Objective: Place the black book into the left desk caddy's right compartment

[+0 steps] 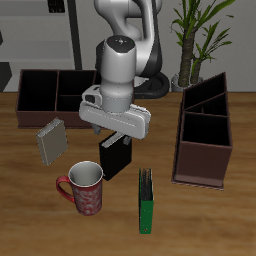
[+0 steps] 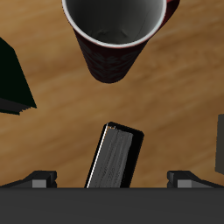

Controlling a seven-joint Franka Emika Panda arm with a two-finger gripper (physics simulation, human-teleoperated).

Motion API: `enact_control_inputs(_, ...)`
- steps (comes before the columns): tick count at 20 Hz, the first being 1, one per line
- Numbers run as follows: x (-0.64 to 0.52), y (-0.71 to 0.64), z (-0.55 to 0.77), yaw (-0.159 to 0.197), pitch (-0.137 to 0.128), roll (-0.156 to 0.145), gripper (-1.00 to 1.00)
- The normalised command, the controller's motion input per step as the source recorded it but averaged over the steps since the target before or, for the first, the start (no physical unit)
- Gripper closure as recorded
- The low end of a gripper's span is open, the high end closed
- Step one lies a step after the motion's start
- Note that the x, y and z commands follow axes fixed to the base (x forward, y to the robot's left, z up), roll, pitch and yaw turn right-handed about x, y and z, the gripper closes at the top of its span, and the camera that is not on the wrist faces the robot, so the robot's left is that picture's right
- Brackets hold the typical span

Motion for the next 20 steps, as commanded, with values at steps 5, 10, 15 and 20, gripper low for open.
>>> enact_control_inputs(5, -0.10, 0.08, -0.19, -0.012, -0.013, 0.013, -1.00)
enact_control_inputs(10, 0.02, -0.13, -0.20, -0.004, 0.006, -0.036, -1.00)
enact_control_inputs(15, 0.07, -0.04, -0.18, -0.003, 0.019, -0.011, -1.00)
enact_control_inputs(20, 0.13, -0.03, -0.33, -0.028, 0.038, 0.000, -1.00)
